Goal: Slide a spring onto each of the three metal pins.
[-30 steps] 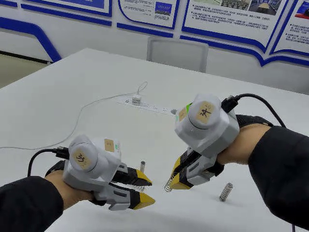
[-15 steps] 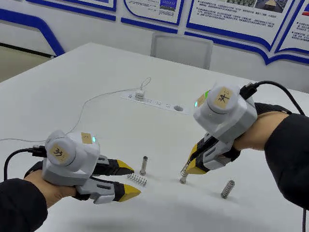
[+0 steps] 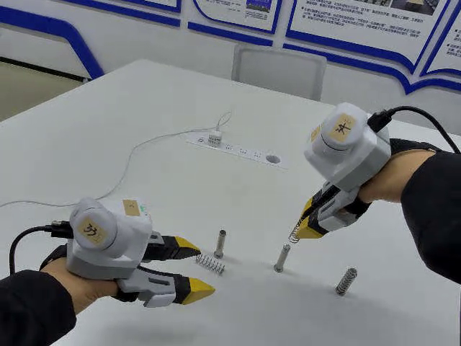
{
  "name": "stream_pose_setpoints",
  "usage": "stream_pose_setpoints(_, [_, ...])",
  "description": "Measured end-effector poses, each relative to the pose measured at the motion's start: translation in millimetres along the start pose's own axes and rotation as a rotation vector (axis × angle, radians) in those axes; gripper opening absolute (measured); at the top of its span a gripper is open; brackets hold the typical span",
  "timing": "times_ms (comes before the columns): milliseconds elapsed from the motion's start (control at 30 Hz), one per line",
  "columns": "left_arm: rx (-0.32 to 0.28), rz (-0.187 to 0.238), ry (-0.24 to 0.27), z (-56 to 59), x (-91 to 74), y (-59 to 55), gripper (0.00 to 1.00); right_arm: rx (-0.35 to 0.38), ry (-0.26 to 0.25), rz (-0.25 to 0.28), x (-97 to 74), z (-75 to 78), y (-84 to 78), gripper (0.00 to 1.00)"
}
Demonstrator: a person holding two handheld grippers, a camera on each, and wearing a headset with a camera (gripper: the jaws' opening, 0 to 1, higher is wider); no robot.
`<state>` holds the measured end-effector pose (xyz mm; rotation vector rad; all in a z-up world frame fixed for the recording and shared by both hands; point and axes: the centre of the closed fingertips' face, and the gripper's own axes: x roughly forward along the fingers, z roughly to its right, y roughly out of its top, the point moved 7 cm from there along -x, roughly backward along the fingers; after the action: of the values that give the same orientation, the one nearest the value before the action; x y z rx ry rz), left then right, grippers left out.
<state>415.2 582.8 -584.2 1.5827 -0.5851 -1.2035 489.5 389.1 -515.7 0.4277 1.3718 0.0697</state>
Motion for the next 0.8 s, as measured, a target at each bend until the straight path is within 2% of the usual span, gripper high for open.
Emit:
stream_pose_setpoints(100, [-0.001,-0.001,0.005,-0.5,0.2,-0.2,0.42,0.003,0.004,-0.023,8.9,3.8,-2.3,0.12])
stream_pose_setpoints(800, [-0.018,-0.004,0.013,-0.6,2.2,-3.2,0.47,0.034,0.041,-0.068,41.8,10.8,-5.0,0.12])
